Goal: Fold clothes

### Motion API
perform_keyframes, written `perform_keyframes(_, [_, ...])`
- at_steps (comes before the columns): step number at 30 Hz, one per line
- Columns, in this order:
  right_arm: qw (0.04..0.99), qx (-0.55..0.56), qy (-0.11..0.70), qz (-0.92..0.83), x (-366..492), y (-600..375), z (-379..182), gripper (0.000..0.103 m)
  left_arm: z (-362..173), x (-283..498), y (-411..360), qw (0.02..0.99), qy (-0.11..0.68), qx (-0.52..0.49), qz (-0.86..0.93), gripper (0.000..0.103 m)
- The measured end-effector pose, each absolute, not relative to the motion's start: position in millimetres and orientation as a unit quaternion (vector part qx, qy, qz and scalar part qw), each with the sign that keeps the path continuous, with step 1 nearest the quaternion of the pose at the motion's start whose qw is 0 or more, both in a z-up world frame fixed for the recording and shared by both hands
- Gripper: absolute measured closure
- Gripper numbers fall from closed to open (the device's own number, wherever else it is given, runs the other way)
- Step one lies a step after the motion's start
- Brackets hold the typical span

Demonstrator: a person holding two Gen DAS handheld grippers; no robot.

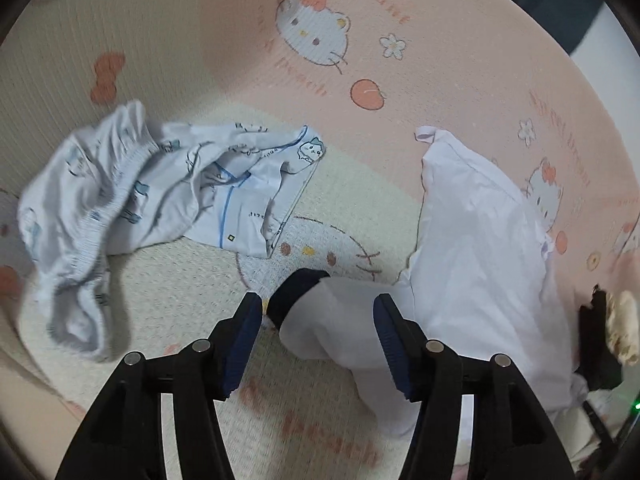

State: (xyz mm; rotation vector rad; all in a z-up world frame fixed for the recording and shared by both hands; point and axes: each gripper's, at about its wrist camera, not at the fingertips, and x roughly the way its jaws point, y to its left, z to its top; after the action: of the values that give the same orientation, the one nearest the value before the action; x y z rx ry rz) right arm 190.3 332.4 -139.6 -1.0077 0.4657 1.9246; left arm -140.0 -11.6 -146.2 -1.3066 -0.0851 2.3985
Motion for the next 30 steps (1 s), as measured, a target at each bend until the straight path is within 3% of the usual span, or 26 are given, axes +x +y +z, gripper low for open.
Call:
perform_keyframes(12, [0.351,-0.41,0.129,0.832,146.2,254.6,-135.0,0.033,-126.2,-64.3,55.5,0.31,0.15,-0.375,0.861,0.048])
perform_keyframes(30, [0.3,-0.442,0.119,0.837,127.1,220.2,-162.1,0.033,-140.8,-2.3,94.7,0.428,0.206,-0.327,0.817,0.049])
